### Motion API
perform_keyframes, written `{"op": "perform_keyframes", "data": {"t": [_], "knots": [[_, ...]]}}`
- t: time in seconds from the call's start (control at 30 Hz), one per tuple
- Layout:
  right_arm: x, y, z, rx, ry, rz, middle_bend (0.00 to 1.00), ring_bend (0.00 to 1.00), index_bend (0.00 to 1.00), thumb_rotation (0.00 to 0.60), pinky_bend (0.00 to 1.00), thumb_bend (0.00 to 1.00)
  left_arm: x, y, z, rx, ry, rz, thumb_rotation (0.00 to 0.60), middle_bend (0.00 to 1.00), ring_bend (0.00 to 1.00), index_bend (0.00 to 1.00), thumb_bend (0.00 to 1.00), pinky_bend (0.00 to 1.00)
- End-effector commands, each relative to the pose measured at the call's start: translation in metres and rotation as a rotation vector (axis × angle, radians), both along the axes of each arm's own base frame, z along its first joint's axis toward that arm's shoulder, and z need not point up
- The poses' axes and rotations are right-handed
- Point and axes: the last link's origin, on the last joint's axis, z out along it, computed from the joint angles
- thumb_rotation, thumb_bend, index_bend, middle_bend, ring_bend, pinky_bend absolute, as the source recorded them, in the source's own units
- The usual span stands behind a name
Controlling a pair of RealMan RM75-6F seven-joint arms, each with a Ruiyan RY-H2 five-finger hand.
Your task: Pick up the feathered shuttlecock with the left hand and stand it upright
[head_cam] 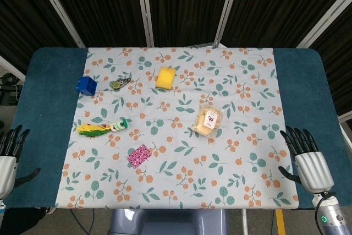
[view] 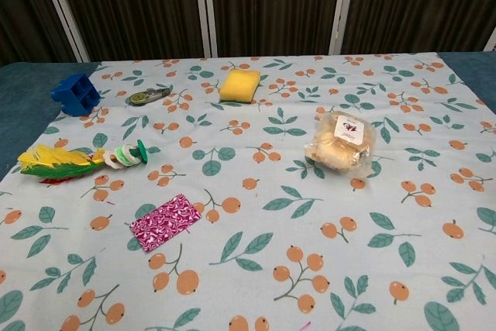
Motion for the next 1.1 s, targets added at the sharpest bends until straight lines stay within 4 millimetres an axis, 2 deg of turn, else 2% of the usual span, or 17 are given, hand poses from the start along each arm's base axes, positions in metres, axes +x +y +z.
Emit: {"op": "perform_keyframes", "data": {"t": [0.03,0.67,0.77,0.9,1.1], "knots": [[0.000,0.000,0.000,0.000,0.000,0.001,0.00,0.00,0.00,0.600,0.00,0.09,0.000,0.000,0.000,-0.001,0.001,-0.001,0.600,0.00,0.00,0.00,0.00,0.00],[0.000,0.001,0.000,-0.002,0.002,-0.001,0.00,0.00,0.00,0.600,0.00,0.09,-0.003,0.005,-0.003,-0.027,-0.012,0.046,0.600,0.00,0.00,0.00,0.02,0.00],[0.000,0.001,0.000,0.000,0.001,-0.001,0.00,0.00,0.00,0.600,0.00,0.09,-0.002,0.014,-0.003,-0.028,-0.003,0.060,0.600,0.00,0.00,0.02,0.12,0.00],[0.001,0.001,0.001,0.000,0.001,0.005,0.00,0.00,0.00,0.600,0.00,0.09,0.003,0.035,-0.004,-0.038,-0.004,0.087,0.600,0.00,0.00,0.07,0.16,0.00],[0.001,0.001,0.000,0.005,-0.003,0.007,0.00,0.00,0.00,0.600,0.00,0.09,0.009,0.071,-0.019,-0.089,-0.003,0.158,0.600,0.00,0.00,0.21,0.23,0.00]]}}
